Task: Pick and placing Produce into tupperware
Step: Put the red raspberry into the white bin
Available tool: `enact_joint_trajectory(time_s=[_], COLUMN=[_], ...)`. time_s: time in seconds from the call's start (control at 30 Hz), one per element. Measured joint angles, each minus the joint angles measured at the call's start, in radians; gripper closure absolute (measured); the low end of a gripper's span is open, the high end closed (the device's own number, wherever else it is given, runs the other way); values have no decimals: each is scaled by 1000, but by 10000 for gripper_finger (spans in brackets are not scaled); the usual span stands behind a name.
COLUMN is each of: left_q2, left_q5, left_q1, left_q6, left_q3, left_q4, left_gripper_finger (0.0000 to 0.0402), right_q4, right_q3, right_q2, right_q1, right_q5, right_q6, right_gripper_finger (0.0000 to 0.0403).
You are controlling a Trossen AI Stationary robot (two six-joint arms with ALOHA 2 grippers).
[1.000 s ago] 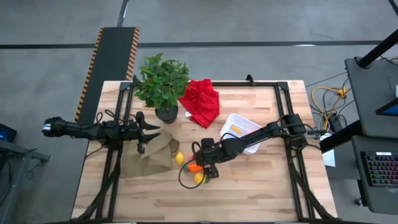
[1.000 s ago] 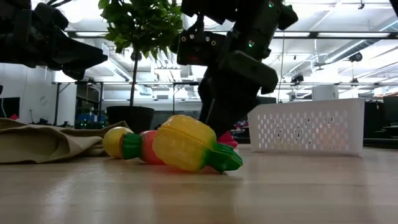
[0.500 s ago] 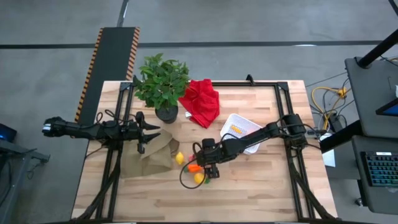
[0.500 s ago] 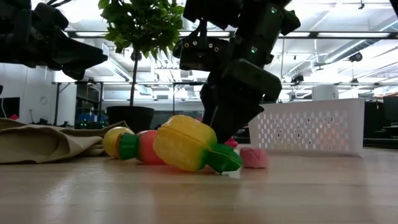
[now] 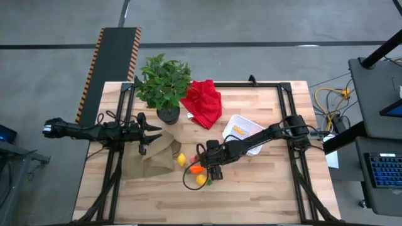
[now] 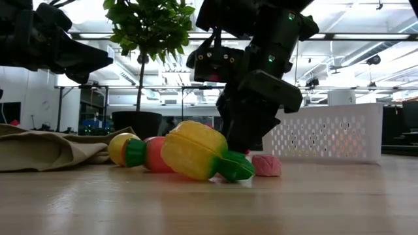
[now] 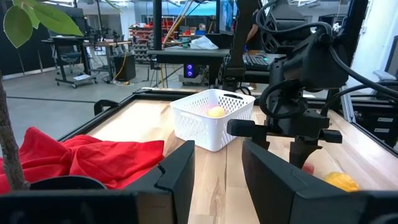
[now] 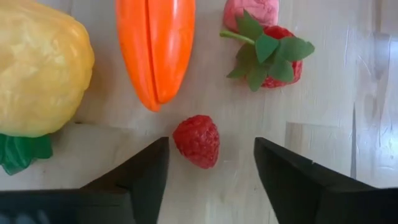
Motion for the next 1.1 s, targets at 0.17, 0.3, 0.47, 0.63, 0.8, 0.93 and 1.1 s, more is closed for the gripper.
enact_joint_trajectory(time_s=[0.17,0.3,0.47,0.63,0.8,0.93,1.1], left_q2=[0,0,0,0,0,0,0], left_q5=[0,0,0,0,0,0,0], left_q1=[0,0,0,0,0,0,0], left_q6=[0,0,0,0,0,0,0], left_q3=[0,0,0,0,0,0,0], left_q4=[0,0,0,0,0,0,0], left_gripper_finger=[281,281,281,281,281,281,281], right_q4=[3,6,6,5,4,3,-3], right_q3=[0,0,0,0,0,0,1], right_q2=[0,0,0,0,0,0,0], right_q1=[0,0,0,0,0,0,0], right_q5=[-18,-35,-36,-57,-56,-56,-55], right_q6=[8,14,20,24,24,17,17], right_gripper_finger=[217,237,260,285,309,320,323])
